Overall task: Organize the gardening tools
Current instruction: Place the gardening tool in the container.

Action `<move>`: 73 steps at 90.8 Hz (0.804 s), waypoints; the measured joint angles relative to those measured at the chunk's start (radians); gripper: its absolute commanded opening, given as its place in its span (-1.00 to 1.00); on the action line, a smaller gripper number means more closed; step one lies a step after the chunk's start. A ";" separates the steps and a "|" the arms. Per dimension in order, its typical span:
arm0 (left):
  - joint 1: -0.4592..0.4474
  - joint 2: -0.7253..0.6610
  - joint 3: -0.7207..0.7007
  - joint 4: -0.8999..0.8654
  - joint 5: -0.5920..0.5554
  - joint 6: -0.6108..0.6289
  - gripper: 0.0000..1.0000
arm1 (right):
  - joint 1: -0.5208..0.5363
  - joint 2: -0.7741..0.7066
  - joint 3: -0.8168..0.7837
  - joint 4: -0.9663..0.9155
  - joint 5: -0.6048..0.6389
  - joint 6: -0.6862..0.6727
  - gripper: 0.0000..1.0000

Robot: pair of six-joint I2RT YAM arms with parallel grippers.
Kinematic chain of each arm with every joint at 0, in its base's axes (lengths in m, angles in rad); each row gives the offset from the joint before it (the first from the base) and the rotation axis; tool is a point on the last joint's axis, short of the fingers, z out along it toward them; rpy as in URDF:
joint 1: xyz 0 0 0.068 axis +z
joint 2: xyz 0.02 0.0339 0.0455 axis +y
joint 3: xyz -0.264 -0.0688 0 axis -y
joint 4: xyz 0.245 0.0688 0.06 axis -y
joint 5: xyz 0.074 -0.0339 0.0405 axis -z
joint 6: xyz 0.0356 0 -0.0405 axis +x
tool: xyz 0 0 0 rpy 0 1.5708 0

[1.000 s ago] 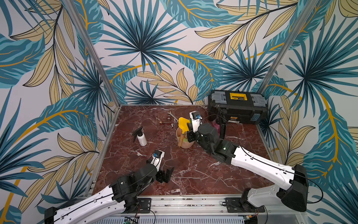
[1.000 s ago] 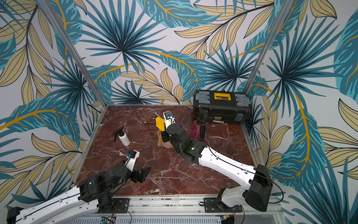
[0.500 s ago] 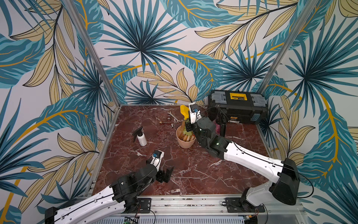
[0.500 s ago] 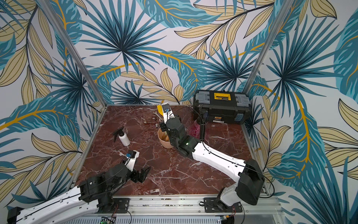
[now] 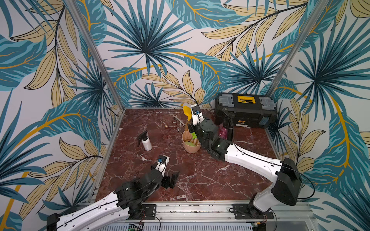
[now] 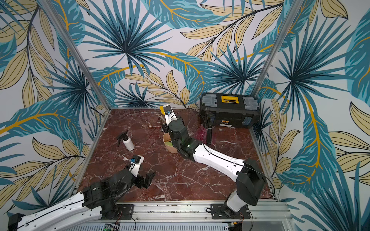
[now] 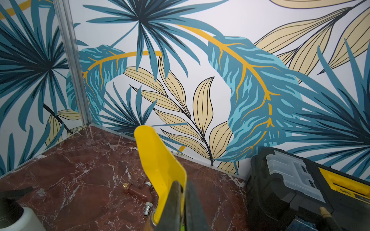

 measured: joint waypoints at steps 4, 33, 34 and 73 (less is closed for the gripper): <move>0.000 0.000 0.000 0.001 -0.002 0.004 1.00 | -0.001 0.014 -0.013 0.009 0.000 -0.003 -1.00; 0.000 0.000 0.000 0.002 -0.018 0.029 1.00 | -0.003 0.141 -0.066 0.031 -0.048 0.041 -1.00; 0.000 0.000 0.000 0.002 -0.019 0.029 1.00 | -0.003 0.143 -0.067 0.032 -0.050 0.043 -1.00; 0.001 0.007 0.014 0.048 -0.178 0.172 1.00 | -0.007 0.152 -0.158 0.048 -0.122 0.156 0.18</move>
